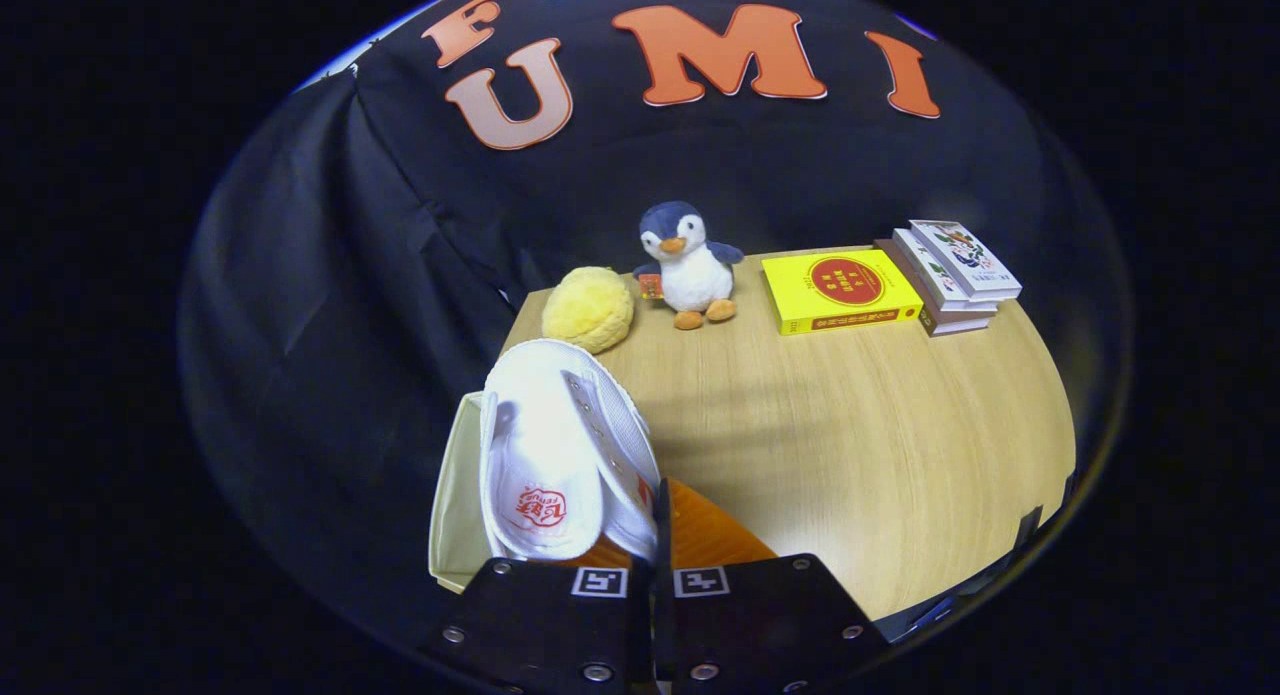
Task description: Open the storage box then place both shoes into the box .Put the left shoe in first, then the right shoe, with the right side of both shoes facing outward in a uniform manner.
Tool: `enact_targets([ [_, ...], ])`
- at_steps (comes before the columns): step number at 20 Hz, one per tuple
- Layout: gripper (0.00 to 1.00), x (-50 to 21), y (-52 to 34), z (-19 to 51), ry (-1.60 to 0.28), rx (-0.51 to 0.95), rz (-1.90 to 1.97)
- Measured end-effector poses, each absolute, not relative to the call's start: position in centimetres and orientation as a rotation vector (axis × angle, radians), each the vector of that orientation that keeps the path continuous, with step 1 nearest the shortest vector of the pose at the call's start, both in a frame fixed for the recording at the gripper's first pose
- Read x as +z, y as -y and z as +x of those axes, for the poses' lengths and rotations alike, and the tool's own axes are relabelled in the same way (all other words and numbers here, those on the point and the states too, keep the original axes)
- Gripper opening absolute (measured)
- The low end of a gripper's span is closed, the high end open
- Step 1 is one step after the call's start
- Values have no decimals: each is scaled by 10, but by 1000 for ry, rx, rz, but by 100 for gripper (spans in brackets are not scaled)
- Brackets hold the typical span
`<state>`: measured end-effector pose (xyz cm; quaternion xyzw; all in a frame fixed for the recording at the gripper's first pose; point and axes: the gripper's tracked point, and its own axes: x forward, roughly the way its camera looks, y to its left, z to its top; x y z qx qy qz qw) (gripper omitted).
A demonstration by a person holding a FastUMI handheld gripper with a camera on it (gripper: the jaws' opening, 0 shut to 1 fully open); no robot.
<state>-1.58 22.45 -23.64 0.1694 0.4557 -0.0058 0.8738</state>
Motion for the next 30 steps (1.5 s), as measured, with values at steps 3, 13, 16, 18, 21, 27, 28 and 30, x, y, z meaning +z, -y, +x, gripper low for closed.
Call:
enact_targets([
  [3,3,-245,-260,-11,-984,7,336],
  [13,3,-294,-310,6,-1080,-69,297],
  [16,3,-314,-312,2,-1142,-121,309],
  [18,3,-328,-307,5,-1159,-162,271],
  [21,4,-340,-310,7,-1165,-219,230],
  [27,14,-359,-314,3,-1189,-305,199],
  [28,15,-360,-318,2,-1207,-285,206],
  [30,22,-353,-311,1,-1200,-282,191],
])
